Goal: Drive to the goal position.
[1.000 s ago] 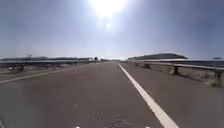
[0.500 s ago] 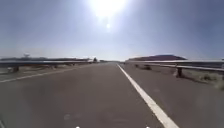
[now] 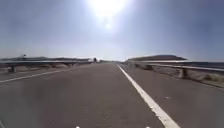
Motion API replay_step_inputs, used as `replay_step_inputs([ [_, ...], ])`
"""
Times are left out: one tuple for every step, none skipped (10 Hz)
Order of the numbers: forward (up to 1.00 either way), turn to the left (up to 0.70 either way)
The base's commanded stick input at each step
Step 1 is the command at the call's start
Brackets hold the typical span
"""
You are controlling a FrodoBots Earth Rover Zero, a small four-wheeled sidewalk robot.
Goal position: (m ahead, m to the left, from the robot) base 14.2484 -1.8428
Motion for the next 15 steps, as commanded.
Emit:
replay_step_inputs([
  [0.70, 0.00],
  [0.70, 0.00],
  [0.70, 0.00],
  [0.70, 0.00],
  [0.70, 0.00],
  [0.70, 0.00],
  [0.70, 0.00],
  [0.70, 0.00],
  [0.70, 0.00],
  [0.70, 0.00],
  [0.70, 0.00],
  [0.70, 0.00],
  [0.70, 0.00],
  [0.70, 0.00],
  [0.70, 0.00],
])
